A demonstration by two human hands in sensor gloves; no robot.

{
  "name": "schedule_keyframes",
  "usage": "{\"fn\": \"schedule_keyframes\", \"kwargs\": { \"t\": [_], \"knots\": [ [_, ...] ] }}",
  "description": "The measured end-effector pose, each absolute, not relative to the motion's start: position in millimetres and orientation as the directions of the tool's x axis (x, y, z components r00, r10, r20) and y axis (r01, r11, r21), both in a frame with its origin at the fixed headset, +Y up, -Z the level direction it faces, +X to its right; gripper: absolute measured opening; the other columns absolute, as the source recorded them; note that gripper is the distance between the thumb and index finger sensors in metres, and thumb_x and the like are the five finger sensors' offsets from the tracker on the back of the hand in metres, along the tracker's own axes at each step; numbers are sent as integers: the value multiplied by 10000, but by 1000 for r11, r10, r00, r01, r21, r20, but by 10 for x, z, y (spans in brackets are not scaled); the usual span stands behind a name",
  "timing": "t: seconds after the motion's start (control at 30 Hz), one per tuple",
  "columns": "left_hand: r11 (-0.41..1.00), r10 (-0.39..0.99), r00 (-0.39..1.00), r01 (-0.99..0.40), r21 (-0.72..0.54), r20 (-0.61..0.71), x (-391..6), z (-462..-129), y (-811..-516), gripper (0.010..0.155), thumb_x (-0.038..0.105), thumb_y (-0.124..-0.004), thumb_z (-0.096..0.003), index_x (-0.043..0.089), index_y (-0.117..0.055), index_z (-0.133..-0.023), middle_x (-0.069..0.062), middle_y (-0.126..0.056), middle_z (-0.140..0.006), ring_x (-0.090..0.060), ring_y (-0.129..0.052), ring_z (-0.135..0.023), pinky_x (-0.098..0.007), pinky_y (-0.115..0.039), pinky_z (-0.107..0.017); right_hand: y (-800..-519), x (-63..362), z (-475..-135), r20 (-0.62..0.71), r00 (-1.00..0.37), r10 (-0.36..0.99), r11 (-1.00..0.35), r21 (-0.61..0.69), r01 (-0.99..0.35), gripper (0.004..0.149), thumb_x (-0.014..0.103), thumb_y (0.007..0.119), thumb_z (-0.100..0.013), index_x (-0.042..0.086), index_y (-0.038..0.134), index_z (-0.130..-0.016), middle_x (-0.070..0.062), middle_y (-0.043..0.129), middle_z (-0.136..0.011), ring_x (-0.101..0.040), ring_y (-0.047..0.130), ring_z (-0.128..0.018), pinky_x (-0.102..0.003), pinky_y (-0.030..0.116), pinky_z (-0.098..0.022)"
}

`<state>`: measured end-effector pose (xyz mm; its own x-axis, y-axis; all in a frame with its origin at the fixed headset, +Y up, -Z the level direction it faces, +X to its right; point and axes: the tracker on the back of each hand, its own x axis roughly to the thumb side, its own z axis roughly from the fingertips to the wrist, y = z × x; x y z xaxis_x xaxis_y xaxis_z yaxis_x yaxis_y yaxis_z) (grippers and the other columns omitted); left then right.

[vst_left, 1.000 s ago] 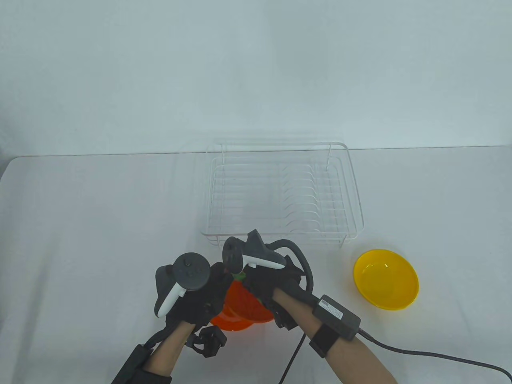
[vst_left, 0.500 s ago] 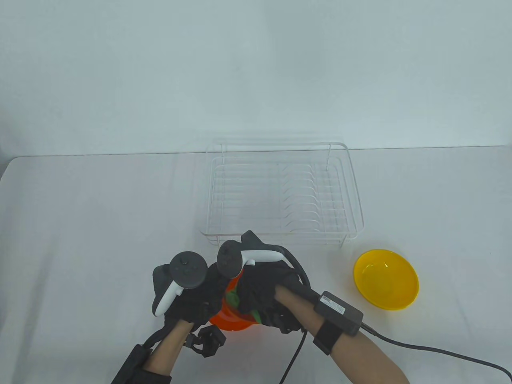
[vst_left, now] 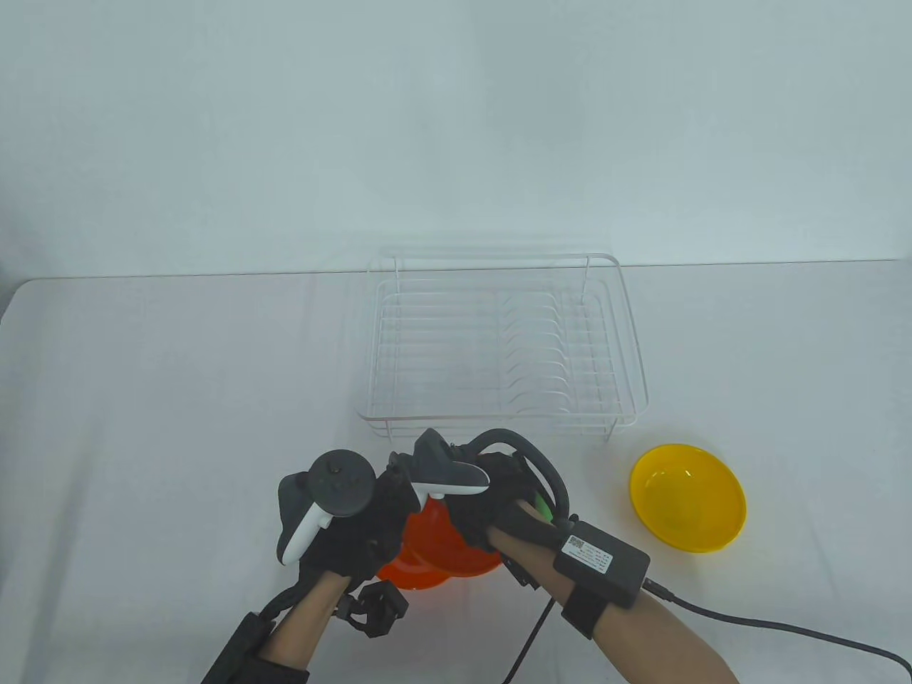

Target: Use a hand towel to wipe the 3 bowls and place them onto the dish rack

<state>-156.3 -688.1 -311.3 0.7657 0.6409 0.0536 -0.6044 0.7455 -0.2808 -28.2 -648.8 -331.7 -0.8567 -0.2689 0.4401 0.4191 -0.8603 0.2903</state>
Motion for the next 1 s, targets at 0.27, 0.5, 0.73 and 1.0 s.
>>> {"fn": "schedule_keyframes", "kwargs": {
  "t": [0.27, 0.5, 0.73, 1.0],
  "knots": [
    [738, 644, 765, -609, -290, 34, -1591, -3112, -6916, 505, 344, -647, -573, 37, -656, -973, -74, -898, -514, -86, -953, -203, -323, -851, -304, -6537, -256, -3399, 406, -864, 296, -764, 643, 40, 499, 361, 747, -533, -34, 765, -838, -130, 977, -566, -168, 1019, -364, -376, 870, -325],
    [752, 620, 784, -583, -308, 32, -1544, -3130, -6957, 501, 341, -655, -571, 39, -664, -969, -83, -897, -509, -96, -949, -196, -329, -851, -302, -6643, -341, -3266, 540, -836, 100, -655, 668, 353, 476, 355, 804, -508, 2, 810, -827, -142, 988, -555, -186, 1020, -355, -395, 868, -326],
    [756, 618, 785, -579, -305, 40, -1540, -3132, -6953, 504, 343, -652, -573, 39, -659, -974, -81, -894, -508, -92, -944, -196, -327, -847, -303, -6676, -322, -3235, 526, -790, -316, -694, 440, 570, 474, 346, 809, -509, 1, 819, -833, -148, 986, -547, -190, 1015, -349, -400, 865, -322],
    [746, 636, 769, -593, -302, 61, -1526, -3132, -6954, 505, 344, -646, -574, 35, -656, -973, -75, -894, -508, -85, -945, -196, -322, -848, -303, -6565, -255, -3305, 403, -872, -277, -852, 316, 417, 493, 360, 740, -539, -21, 766, -850, -125, 973, -578, -159, 1014, -370, -367, 870, -327]
  ]
}}
